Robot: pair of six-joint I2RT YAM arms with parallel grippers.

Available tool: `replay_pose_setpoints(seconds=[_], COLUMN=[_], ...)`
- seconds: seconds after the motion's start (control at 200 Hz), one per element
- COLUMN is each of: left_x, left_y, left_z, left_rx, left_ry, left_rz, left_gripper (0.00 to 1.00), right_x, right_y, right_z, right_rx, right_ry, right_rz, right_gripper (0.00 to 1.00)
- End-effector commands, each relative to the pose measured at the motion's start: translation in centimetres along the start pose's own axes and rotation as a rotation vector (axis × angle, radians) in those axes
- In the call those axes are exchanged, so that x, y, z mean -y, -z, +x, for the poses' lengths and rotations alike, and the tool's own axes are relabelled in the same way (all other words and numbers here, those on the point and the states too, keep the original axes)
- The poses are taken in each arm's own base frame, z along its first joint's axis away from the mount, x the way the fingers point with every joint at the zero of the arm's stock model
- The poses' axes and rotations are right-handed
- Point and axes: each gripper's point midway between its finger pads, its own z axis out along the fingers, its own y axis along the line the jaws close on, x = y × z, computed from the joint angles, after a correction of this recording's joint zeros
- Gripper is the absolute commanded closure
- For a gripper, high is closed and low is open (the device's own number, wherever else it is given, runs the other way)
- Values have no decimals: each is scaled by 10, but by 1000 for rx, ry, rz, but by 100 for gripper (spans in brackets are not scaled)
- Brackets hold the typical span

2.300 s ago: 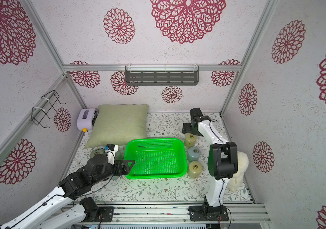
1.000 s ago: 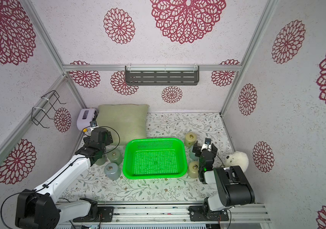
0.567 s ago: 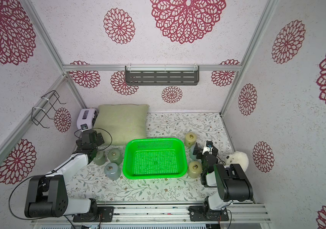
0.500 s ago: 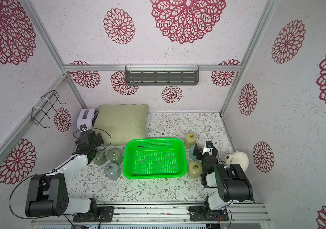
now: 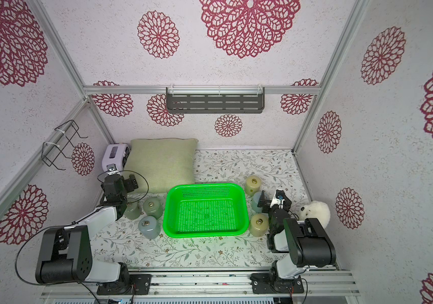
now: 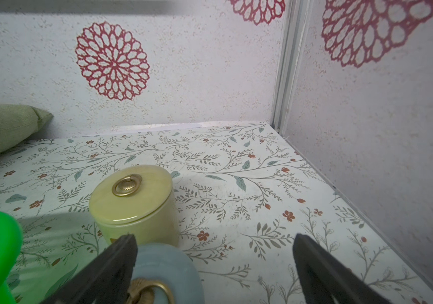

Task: Take the tea canister out of the basket
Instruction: Reset both arms

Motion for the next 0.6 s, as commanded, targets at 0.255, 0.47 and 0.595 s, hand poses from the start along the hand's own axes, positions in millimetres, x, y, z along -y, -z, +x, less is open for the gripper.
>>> replay_pose_setpoints(seconds=[0.255,0.47,0.595], left_x=[15,13,13], left_y=[3,3,4], left_z=[42,43,42], left_rx=[96,106,109], left_ry=[-18,-10,-9], left_rz=[159,163,161], left_gripper=[3,3,3], right_x=[4,4,4], right_y=[0,0,0], right_z=[-12,-12,-13], right_rx=[49,49,51], right_ry=[-17,-17,-17], right_rz=[23,23,22], right_gripper=[1,1,1])
